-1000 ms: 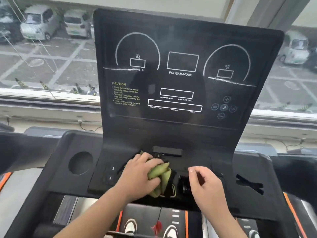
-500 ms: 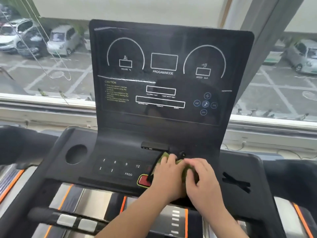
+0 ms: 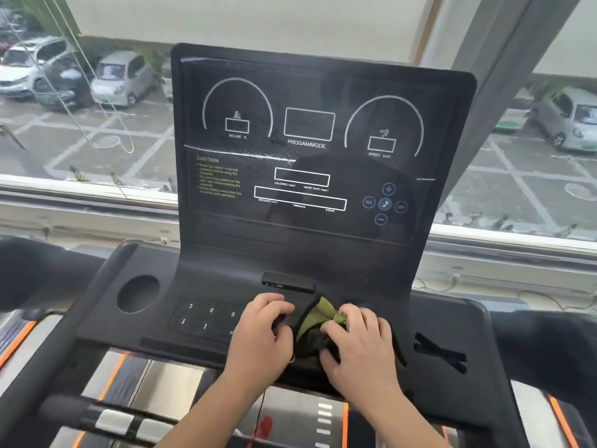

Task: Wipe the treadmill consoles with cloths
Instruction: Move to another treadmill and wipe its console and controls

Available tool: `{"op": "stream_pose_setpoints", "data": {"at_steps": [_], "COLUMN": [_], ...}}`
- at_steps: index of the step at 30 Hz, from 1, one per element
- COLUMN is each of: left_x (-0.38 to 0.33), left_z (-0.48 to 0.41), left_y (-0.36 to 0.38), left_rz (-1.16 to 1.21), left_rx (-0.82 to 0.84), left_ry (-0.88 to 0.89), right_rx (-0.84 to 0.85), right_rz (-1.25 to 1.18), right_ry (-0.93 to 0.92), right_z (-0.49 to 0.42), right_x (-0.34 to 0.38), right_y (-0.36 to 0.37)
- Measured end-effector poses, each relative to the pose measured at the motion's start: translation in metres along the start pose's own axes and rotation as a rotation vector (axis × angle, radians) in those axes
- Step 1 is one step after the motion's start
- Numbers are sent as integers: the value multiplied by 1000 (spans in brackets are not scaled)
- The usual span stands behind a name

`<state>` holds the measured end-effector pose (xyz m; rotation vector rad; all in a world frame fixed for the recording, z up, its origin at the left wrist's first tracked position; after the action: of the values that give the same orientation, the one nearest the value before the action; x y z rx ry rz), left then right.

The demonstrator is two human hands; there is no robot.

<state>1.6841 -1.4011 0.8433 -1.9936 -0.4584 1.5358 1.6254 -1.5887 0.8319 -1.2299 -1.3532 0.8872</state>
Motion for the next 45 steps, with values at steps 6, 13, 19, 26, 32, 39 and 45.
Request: {"op": "stream_pose_setpoints", "data": {"at_steps": [6, 13, 19, 26, 32, 39, 45], "left_x": [-15, -18, -27, -68, -113, -86, -99], "left_z": [0, -3, -5, 29, 46, -19, -97], "left_y": [22, 27, 36, 74, 140, 136, 119], "left_rz": [30, -27, -67, -56, -464, -525, -705], "left_rx": [49, 91, 44, 61, 376, 435, 66], "left_ry": [4, 18, 122, 395, 400, 851, 866], "right_rx": [-90, -155, -53, 388, -35, 32, 22], "right_rz": [130, 203, 186, -560, -1208, -1047, -1209], "right_ry": [197, 200, 185, 441, 918, 934, 1014], "right_z": [15, -58, -36, 5, 22, 12, 13], "right_x": [-72, -32, -33, -54, -110, -120, -107], "right_y": [-12, -1, -9, -52, -73, -58, -46]}}
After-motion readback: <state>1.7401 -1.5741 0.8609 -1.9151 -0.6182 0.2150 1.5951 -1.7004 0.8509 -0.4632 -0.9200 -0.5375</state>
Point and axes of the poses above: each hand's wrist, its own z-axis away from the middle knuckle, its own y-axis out of the palm, x = y × z, the point moved 3 cm from there along -z, towards the middle knuckle, and after that the axes turned 4 degrees about y, right-handed, at the moved point
